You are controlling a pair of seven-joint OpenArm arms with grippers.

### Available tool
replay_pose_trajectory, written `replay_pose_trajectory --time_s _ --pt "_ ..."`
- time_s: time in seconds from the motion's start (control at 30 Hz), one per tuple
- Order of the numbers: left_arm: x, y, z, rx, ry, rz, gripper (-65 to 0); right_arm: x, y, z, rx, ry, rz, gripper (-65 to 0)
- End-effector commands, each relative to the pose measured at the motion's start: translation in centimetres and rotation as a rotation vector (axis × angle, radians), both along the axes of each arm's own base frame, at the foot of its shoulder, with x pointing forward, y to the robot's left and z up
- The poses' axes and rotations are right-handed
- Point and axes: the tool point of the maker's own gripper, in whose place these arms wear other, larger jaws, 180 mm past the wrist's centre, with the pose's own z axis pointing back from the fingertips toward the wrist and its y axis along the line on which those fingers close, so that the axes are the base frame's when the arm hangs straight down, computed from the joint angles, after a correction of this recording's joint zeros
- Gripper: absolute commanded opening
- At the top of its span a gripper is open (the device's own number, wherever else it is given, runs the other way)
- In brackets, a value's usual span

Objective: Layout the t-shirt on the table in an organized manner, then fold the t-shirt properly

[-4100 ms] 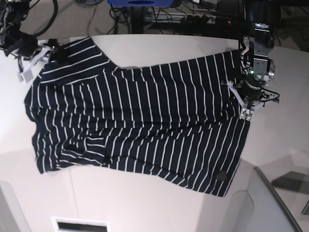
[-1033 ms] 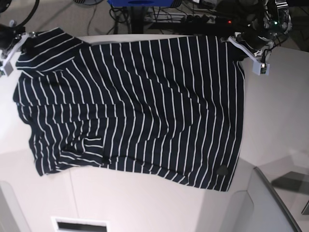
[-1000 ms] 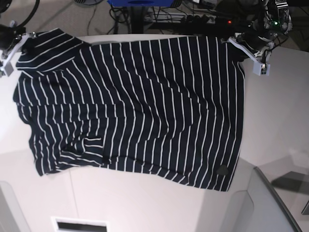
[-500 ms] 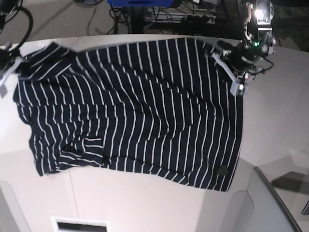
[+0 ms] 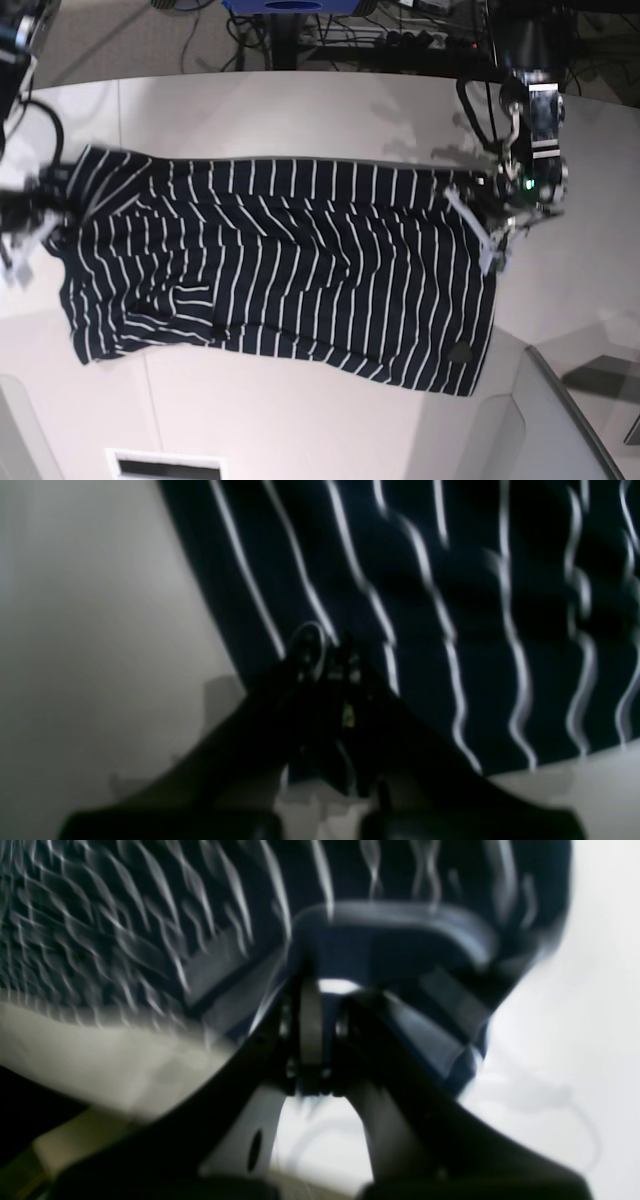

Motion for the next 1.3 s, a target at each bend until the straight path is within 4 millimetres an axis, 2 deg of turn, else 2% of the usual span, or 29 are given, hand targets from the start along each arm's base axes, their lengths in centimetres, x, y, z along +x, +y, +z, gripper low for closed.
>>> replay_pose_trajectory --time_s 0.0,0.07,0.17,0.23,0.3,0.37,0.4,0.47,0.53,0.57,0.6,0.7,0.77,0.8,0.87,0.93,1.0,1.1,1.13,1.2,1.27 --pt "3.2 -0.2 1.9 0.002 -0.072 -0.012 -65.0 3.9 -1.5 2.5 -0.035 -0.085 -0.011 -64.8" --pt "6.6 0.1 3.0 0.035 -0.084 -0.037 -65.0 8.4 -2.3 4.3 -0.077 -0.135 -0.004 -64.8" --pt "12.5 -0.1 6.3 0.094 -0.131 -0.071 -65.0 14.7 -2.8 8.0 -0.109 -0.249 -0.011 -64.8" --pt "17.3 -0.3 10.3 0.107 -0.199 -0.073 -65.0 18.9 -4.0 12.8 -0.138 -0.381 -0.037 -64.8" --pt "21.5 -0.3 15.5 0.113 -0.278 -0.058 -65.0 21.8 -5.6 18.8 -0.164 -0.508 -0.062 -64.8" --pt "24.4 0.0 20.8 0.122 -0.366 -0.045 -65.0 23.2 -7.0 24.4 -0.201 -0.603 -0.072 -65.0" --pt "25.7 0.0 24.2 0.123 -0.431 -0.042 -65.0 23.4 -7.6 27.3 -0.234 -0.647 -0.063 -65.0" --pt "26.7 0.4 29.7 0.146 -0.53 -0.031 -65.0 22.8 -8.3 31.8 -0.314 -0.731 -0.019 -65.0" --pt "26.5 1.6 33.2 0.154 -0.579 0.005 -65.0 21.1 -9.0 34.4 -0.376 -0.779 -0.012 -65.0" --pt "26.3 1.7 33.8 0.159 -0.584 0.01 -65.0 20.2 -9.3 35.0 -0.401 -0.785 -0.019 -65.0" --pt "26.1 1.8 34.1 0.164 -0.583 0.014 -65.0 19.4 -9.6 34.8 -0.423 -0.765 -0.023 -65.0" --pt "24.4 0.3 28.7 0.202 -0.477 -0.04 -65.0 18.8 -8.3 30.6 -0.423 -0.664 0.008 -65.0" --pt "22.3 -3.2 22.9 0.206 -0.388 -0.128 -65.0 18.2 -8.0 27.2 -0.403 -0.621 0.015 -65.0" --pt "20.8 -5.2 19.7 0.186 -0.341 -0.167 -65.0 18.1 -7.4 26.0 -0.391 -0.62 0.022 -65.0" --pt "18.6 -9.4 14.8 0.124 -0.301 -0.242 -65.0 17.7 -7.0 23.9 -0.372 -0.604 0.028 -65.0" --pt "16.3 -13.7 10.9 0.036 -0.301 -0.295 -65.0 17.3 -7.0 22.0 -0.355 -0.571 0.027 -65.0" --pt "14.1 -17.0 8.4 -0.048 -0.29 -0.315 -65.0 16.7 -7.3 20.1 -0.339 -0.527 0.018 -65.0" --pt "11.8 -18.5 6.2 -0.09 -0.244 -0.314 -65.0 16.3 -7.6 18.1 -0.314 -0.517 0.002 -65.0" --pt "10.7 -18.8 5.2 -0.092 -0.218 -0.322 -65.0 15.8 -8.6 17.7 -0.325 -0.512 -0.01 -65.0" --pt "8.8 -18.6 3.8 -0.094 -0.19 -0.319 -65.0 15.1 -9.7 16.5 -0.326 -0.487 -0.026 -65.0" --pt "7.0 -17.1 2.6 -0.078 -0.166 -0.308 -65.0 14.4 -10.4 15.0 -0.314 -0.472 -0.045 -65.0"
